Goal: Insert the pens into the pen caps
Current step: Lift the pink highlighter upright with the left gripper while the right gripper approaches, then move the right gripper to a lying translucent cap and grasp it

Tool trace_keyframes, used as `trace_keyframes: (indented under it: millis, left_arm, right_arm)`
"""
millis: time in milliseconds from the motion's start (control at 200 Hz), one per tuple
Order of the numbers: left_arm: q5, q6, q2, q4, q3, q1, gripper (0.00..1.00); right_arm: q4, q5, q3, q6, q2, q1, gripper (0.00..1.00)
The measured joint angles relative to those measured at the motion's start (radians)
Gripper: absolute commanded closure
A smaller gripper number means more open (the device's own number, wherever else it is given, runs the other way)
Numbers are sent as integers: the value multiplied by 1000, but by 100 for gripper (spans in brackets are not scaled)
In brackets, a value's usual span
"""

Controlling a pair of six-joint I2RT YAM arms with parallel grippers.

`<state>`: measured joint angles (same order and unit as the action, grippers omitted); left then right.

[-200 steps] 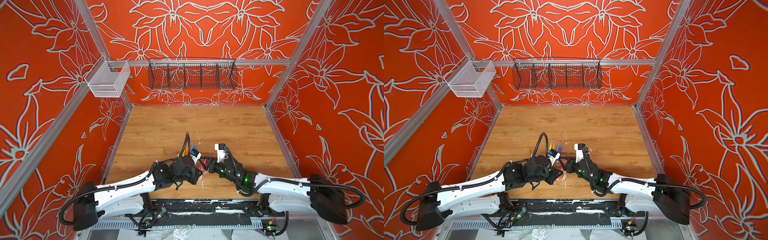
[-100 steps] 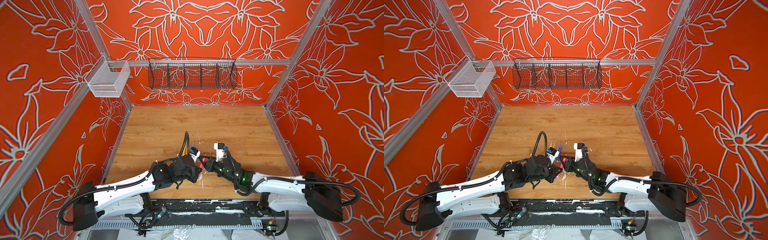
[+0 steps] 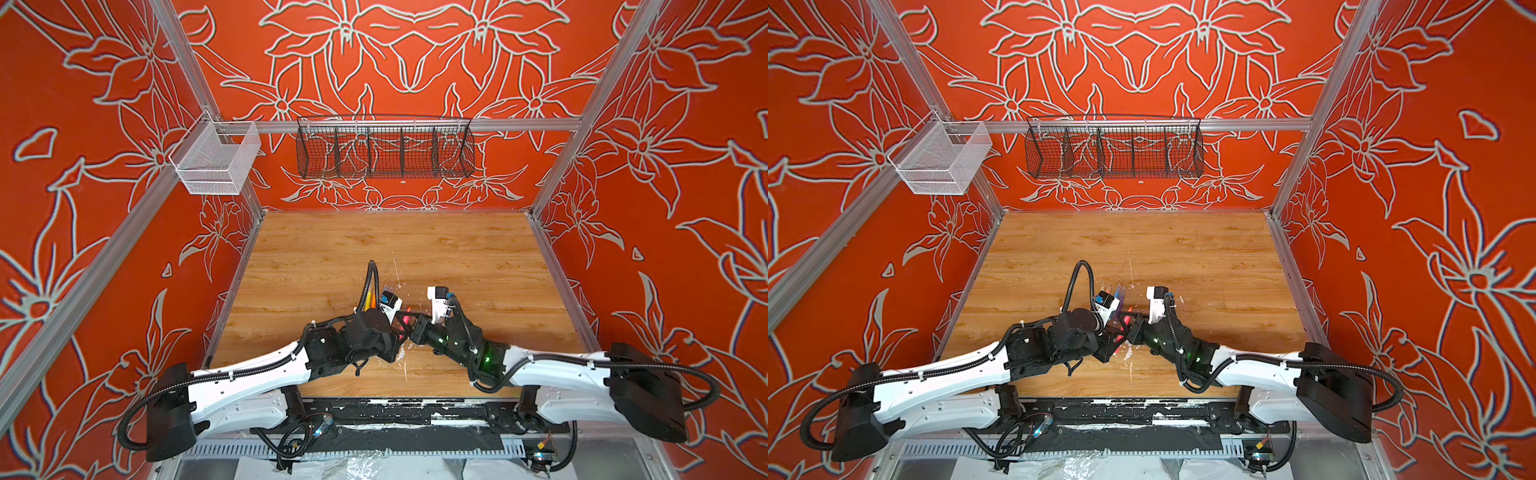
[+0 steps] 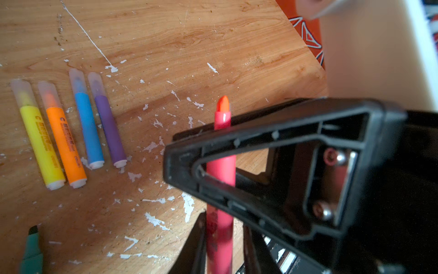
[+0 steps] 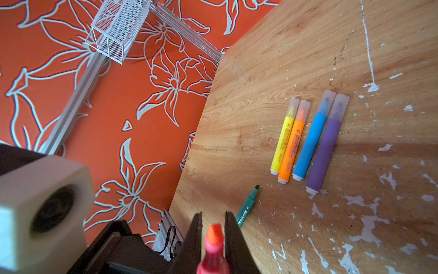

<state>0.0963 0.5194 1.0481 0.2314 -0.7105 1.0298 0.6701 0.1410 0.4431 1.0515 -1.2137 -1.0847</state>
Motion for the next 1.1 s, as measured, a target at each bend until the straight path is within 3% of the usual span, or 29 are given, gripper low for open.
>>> trace_keyframes:
  millis: [355,500,545,630,711,816,1096]
  left_arm:
    - [8,-3,37,-42,21,0,80]
    - [6,-2,31,-69,40,3,94]
    - [6,0,27,-75,47,4,100]
    - [7,0,16,-82,56,5,100]
    - [15,1,0,-77,69,5,100]
    - [24,0,-27,-73,92,4,100]
    - [87,-40,-33,-64,156,4,100]
  right_arm:
    - [29,11,0,2,-2,-16,100]
    - [31,19,-1,3,-3,-18,97]
    - [30,19,-1,3,-3,-18,86]
    - [31,24,-1,-2,-2,-18,60]
    - [5,41,-2,-22,22,-21,47]
    - [-144,89,8,-69,117,-21,42]
    - [-756,317,113,-164,342,-21,34]
